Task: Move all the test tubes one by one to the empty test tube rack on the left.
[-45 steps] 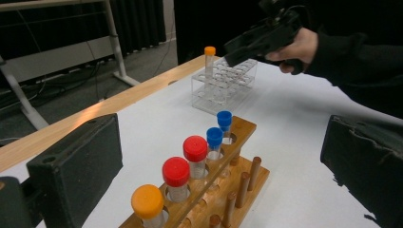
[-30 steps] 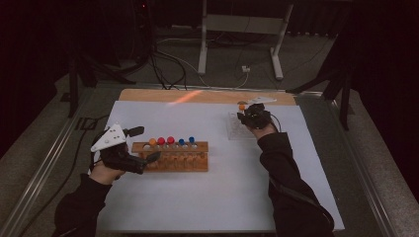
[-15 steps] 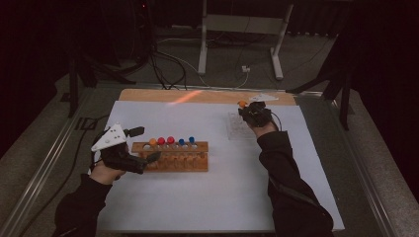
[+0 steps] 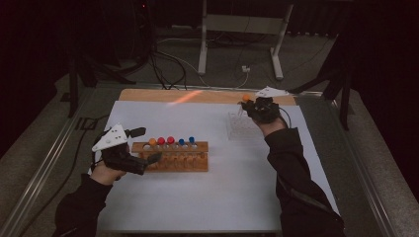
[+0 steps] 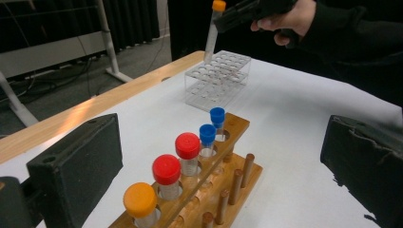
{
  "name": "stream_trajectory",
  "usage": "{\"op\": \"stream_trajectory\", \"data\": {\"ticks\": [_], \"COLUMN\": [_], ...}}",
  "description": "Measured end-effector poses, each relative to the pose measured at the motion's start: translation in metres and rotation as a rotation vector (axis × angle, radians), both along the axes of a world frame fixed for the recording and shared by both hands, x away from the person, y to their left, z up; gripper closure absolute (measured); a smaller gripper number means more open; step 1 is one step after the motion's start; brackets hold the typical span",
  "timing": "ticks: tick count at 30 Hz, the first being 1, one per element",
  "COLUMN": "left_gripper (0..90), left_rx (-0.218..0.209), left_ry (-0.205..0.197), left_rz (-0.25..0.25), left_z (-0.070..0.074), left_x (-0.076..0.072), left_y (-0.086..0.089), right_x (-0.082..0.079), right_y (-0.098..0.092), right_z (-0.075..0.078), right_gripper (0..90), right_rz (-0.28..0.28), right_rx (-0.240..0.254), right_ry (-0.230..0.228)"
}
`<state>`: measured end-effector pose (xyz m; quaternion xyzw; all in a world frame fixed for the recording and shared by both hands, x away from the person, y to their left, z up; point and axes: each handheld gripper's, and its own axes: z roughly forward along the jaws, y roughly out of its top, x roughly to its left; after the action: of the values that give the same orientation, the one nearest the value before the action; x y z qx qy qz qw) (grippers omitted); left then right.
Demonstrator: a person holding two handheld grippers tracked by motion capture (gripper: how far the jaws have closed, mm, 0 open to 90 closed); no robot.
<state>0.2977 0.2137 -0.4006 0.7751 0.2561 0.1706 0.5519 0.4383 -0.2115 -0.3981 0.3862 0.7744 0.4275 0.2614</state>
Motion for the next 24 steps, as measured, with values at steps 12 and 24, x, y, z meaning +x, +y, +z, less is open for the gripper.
{"op": "stream_trajectory", "data": {"ticks": [12, 24], "left_gripper": [1.1, 1.1], "left_rx": [-0.005, -0.002], "left_ry": [0.006, 0.025], "left_rz": [-0.036, -0.097], "left_z": [0.005, 0.007], "left_x": [-0.006, -0.015], "left_y": [-0.012, -0.033], "right_x": [-0.055, -0.111], "right_y": [-0.001, 0.016], "right_z": [0.005, 0.000], "right_gripper": [74.7, 74.8], "right_rz": [0.164, 0.365], "right_rx": [-0.027, -0.023], "right_ry": [0.021, 0.075]}}
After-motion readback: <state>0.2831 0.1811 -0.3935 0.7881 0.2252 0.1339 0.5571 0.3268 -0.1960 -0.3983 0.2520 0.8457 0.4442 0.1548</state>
